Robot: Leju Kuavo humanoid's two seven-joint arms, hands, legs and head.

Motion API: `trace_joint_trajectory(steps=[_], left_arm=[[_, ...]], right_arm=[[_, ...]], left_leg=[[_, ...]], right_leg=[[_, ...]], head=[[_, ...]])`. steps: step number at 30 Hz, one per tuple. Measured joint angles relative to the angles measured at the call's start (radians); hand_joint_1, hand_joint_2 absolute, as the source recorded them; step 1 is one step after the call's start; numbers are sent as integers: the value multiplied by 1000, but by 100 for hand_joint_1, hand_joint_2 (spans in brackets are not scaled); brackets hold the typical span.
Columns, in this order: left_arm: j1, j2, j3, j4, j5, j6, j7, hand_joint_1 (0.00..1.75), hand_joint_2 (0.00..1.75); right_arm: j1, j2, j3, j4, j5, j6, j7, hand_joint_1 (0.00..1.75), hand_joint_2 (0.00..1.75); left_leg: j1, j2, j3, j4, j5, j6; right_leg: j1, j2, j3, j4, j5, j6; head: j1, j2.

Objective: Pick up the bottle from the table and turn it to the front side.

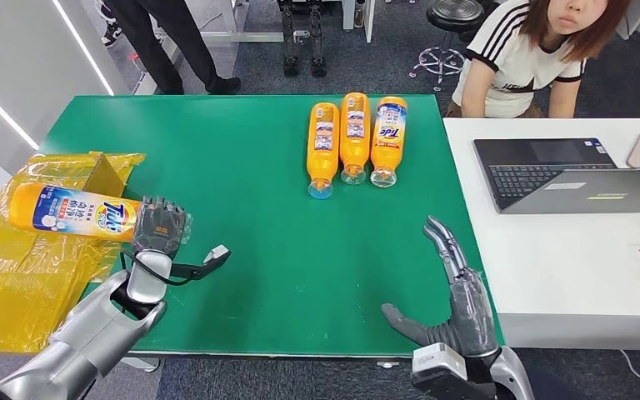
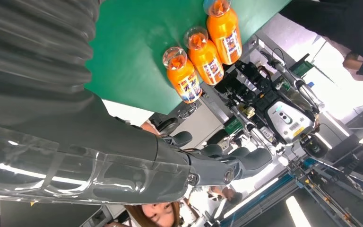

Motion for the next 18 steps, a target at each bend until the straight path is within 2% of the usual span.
trace_joint_trajectory(steps=[3, 8, 14, 18], left_arm=[[0, -4, 9, 17, 0, 3, -18, 175, 175], [-19, -44, 77, 179, 2, 17, -102, 175, 175], [-56, -77, 159, 313, 68, -28, -227, 175, 175], [-81, -89, 219, 371, 96, -50, -251, 175, 175]], right_arm=[[0, 0, 0, 0, 2, -1, 0, 0, 175], [2, 7, 0, -9, 14, -6, 14, 0, 175], [-7, 8, -1, -21, -5, 22, 24, 0, 175], [-13, 8, -2, -22, -14, 51, 19, 0, 175]], left_leg=[[0, 0, 0, 0, 0, 0], [0, 0, 0, 0, 0, 0], [0, 0, 1, 0, 0, 0], [0, 0, 2, 0, 0, 0]], right_leg=[[0, 0, 0, 0, 0, 0], [0, 1, 0, 0, 0, 0], [0, 0, 1, 0, 0, 0], [0, 0, 2, 0, 0, 0]], head=[[0, 0], [0, 0], [0, 0], [0, 0]])
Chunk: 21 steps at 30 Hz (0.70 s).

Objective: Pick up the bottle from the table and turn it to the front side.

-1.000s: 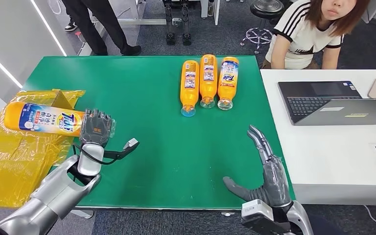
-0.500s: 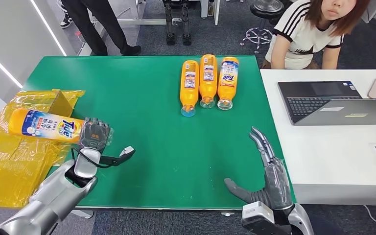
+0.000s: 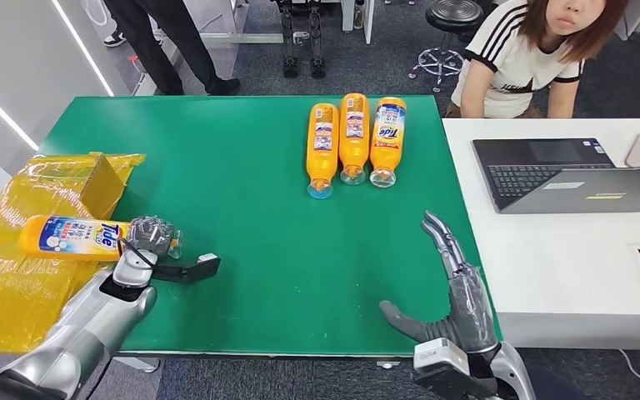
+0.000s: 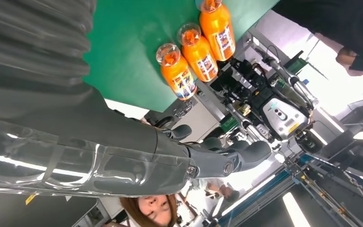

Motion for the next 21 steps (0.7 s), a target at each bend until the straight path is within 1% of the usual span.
trace_joint_trajectory(steps=[5, 10, 12, 14, 16, 21], left_arm=[[-5, -4, 54, 39, 13, 3, -4, 175, 175], [-5, -5, 88, 57, 20, 10, -21, 173, 175], [-5, -5, 99, 62, 32, 12, -33, 158, 175], [-5, -5, 119, 66, 52, 15, -56, 72, 175], [-5, -4, 139, 69, 67, 20, -76, 0, 175], [-5, -4, 177, 74, 88, 59, -127, 0, 175]], right_arm=[[-11, 4, 0, 0, -2, 29, -5, 0, 175], [-22, 13, 0, 0, 4, 45, -5, 0, 175], [-24, 15, 0, 0, 5, 50, -6, 0, 175], [-26, 17, -1, 0, 6, 57, -10, 0, 175], [-29, 19, -2, 0, 6, 64, -13, 0, 175], [-43, 23, -4, 0, 5, 77, -13, 0, 175]], left_leg=[[0, 1, 2, 0, 0, 0], [0, 1, 5, -1, 0, -1], [0, 2, 6, -2, 0, -2], [0, 2, 6, -2, 0, -2], [0, 2, 7, -2, 0, -2], [0, 2, 7, -2, 0, -2]], right_leg=[[0, 1, 0, 1, 0, 0], [0, 1, 2, 2, 0, -1], [0, 1, 3, 2, 0, -1], [0, 1, 4, 2, 0, -1], [0, 1, 4, 2, 0, -2], [0, 1, 4, 3, 0, -2]], head=[[0, 0], [0, 0], [0, 0], [0, 0], [0, 0], [0, 0]])
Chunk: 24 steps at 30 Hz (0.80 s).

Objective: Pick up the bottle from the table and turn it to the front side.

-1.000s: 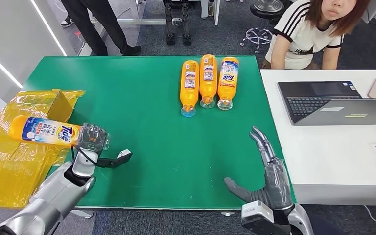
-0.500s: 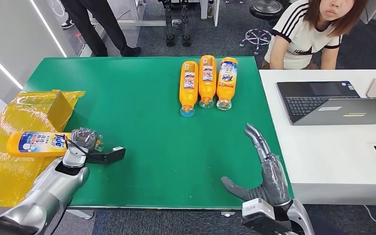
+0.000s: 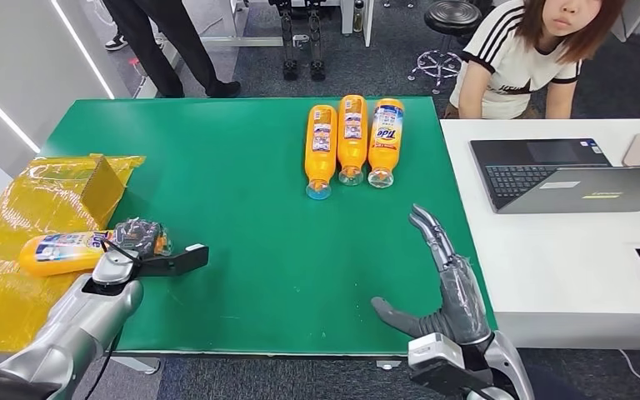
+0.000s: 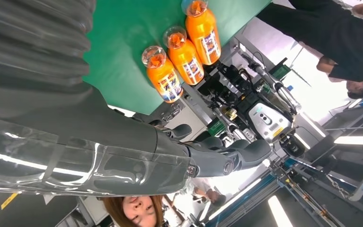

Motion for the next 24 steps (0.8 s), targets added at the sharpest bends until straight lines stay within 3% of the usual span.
trace_joint_trajectory(steps=[9, 16, 24], left_arm=[[0, -15, 67, 0, 109, 40, -147, 0, 175], [2, -38, 102, -2, 163, 35, -189, 0, 175], [68, -131, 164, -77, 399, 58, -347, 0, 175]], right_arm=[[-12, 0, -14, 0, -14, 14, 9, 0, 175], [-12, 0, -23, 0, -19, 14, 9, 0, 175], [-4, 9, -36, -8, -19, 22, 19, 0, 175]], left_leg=[[-1, -3, 0, 0, 0, 0], [-1, -3, 1, 0, 0, 0], [-1, -4, 0, 1, 0, 0]], right_leg=[[0, -3, 1, 0, 0, 0], [0, -4, 2, -1, -1, 0], [0, -4, 2, -1, -1, 0]], head=[[0, 0], [0, 0], [0, 0]])
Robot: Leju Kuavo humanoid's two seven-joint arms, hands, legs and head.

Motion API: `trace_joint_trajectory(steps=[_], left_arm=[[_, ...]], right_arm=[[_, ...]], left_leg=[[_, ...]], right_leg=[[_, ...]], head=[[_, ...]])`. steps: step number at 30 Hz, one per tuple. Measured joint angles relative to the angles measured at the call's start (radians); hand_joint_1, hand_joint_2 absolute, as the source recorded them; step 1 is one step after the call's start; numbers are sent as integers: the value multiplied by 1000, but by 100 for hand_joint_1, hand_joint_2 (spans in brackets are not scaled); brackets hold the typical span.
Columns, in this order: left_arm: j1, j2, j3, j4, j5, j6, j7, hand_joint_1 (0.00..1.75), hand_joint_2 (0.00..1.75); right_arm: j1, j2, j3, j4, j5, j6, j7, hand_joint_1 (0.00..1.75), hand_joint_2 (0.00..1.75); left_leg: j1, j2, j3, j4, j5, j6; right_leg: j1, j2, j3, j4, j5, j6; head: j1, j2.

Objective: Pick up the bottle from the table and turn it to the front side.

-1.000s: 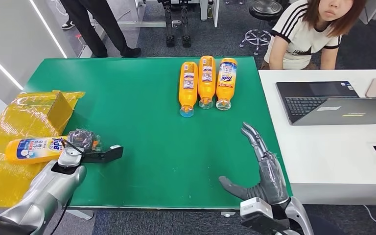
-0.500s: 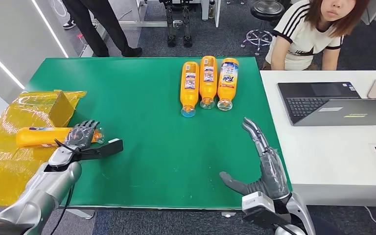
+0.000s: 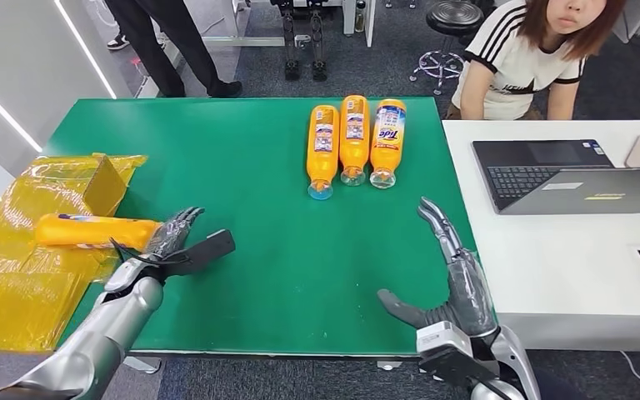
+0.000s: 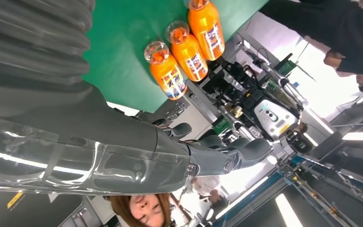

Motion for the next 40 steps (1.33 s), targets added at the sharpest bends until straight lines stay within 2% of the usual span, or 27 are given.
trace_joint_trajectory(steps=[4, 7, 11, 14, 19, 24, 28, 30, 36, 40], left_arm=[[79, -52, 6, -173, 179, 54, -49, 0, 175], [121, -73, 5, -302, 259, 99, -69, 0, 175], [185, -101, -18, -510, 370, 257, -168, 0, 175], [222, -115, -72, -652, 379, 320, -156, 0, 175], [254, -137, -139, -798, 456, 347, -171, 0, 175], [271, -145, -183, -879, 531, 301, -164, 0, 175], [305, -150, -219, -924, 704, 134, -150, 0, 175], [337, -157, -235, -943, 773, 85, -144, 0, 175], [446, -168, -255, -999, 826, 60, -144, 0, 175], [491, -166, -255, -1025, 825, 58, -145, 0, 175]], right_arm=[[27, 6, -12, -13, 3, -4, -2, 0, 175], [41, 8, -14, -17, 0, -10, -8, 0, 175], [45, 15, -14, -7, -15, -18, -19, 0, 175], [43, 27, -13, 13, -19, -31, -28, 0, 175], [49, 39, -12, 30, -29, -52, -36, 0, 175], [56, 45, -12, 35, -44, -64, -49, 0, 175], [69, 57, -12, 27, -89, -74, -71, 0, 175], [84, 68, -12, 15, -124, -84, -88, 0, 175], [142, 106, -7, -22, -278, -123, -136, 0, 175], [171, 122, -3, -32, -322, -134, -144, 0, 175]], left_leg=[[0, 0, -3, 0, 0, 0], [0, 2, -4, 0, -1, 1], [0, 2, -5, 0, -1, 1], [0, 2, -6, 0, -1, 1], [0, 2, -6, 0, -1, 1], [0, 2, -6, 0, -1, 1], [0, 2, -6, 0, -1, 1], [0, 2, -6, 0, -2, 1], [0, 3, -6, 0, -5, 1], [0, 2, -6, 0, -6, 1]], right_leg=[[0, 0, -2, 0, 0, 0], [0, 3, -4, 0, 0, 0], [0, 3, -5, 0, -1, 0], [0, 2, -5, 0, -1, 0], [0, 2, -6, 0, -1, 0], [0, 2, -6, 0, -1, 0], [0, 2, -6, 0, -1, 0], [0, 2, -6, 0, -1, 0], [0, 3, -6, 0, -4, 0], [0, 2, -6, 0, -5, 0]], head=[[0, 0], [0, 0], [0, 0], [0, 0], [0, 0], [0, 0], [0, 0], [0, 0], [0, 0], [0, 0]])
